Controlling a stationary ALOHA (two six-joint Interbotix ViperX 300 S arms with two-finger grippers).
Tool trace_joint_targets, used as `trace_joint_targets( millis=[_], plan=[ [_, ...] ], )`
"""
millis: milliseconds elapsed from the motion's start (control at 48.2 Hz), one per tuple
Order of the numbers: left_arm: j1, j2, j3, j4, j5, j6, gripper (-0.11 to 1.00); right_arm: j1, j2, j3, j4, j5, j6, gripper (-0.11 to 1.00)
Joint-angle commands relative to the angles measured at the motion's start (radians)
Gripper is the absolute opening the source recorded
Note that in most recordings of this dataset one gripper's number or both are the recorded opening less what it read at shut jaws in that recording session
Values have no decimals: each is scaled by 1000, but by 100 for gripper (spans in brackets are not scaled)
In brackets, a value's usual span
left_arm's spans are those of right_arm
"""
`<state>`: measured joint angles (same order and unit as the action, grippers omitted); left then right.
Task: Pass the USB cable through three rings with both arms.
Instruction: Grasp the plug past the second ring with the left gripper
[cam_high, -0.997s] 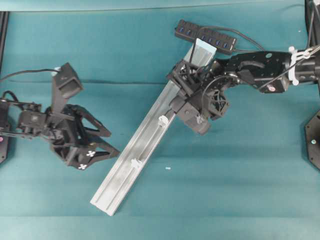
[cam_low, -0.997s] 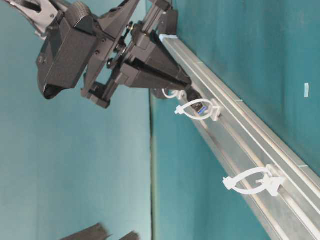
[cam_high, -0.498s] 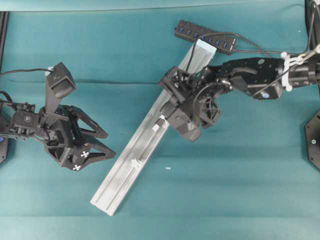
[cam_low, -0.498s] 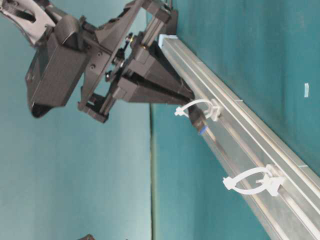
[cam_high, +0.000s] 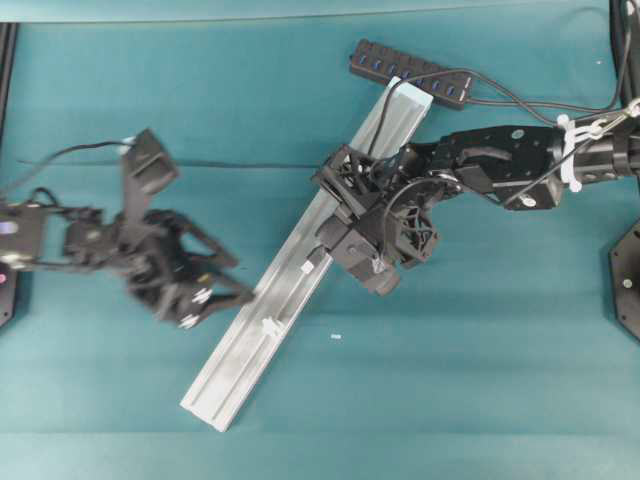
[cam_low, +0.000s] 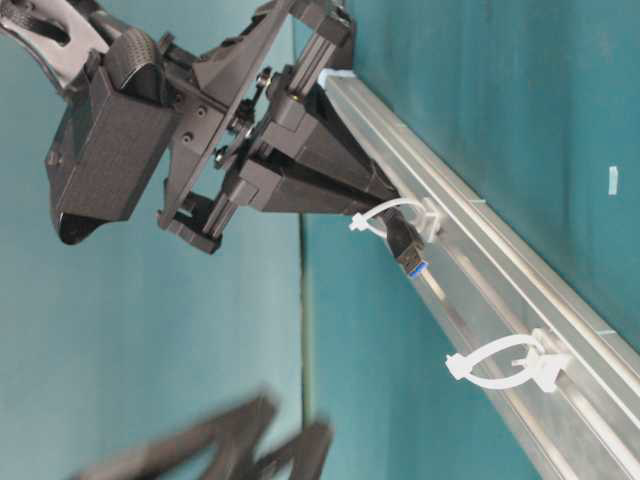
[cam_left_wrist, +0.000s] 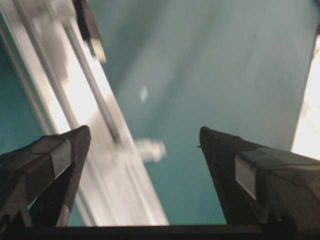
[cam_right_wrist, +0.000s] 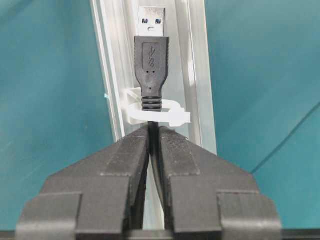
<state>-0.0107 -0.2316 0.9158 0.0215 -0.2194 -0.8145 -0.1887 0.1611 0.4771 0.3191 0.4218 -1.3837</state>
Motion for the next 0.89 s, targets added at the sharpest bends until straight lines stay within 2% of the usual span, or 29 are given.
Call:
trace_joint_targets(
  millis=[0, 83, 478, 872],
  plan=[
    [34, 60, -28, 5, -114, 11, 95, 9, 2, -12, 5, -3, 15, 10],
    [55, 121, -57, 5, -167, 25, 95, 11, 3, -15, 5, -3, 15, 10],
    [60, 347, -184, 5, -207, 25, 95, 9, 3, -17, 5, -3, 14, 10],
    [64, 379, -207, 5, -202, 25, 92, 11, 3, -17, 5, -5, 28, 10]
  ],
)
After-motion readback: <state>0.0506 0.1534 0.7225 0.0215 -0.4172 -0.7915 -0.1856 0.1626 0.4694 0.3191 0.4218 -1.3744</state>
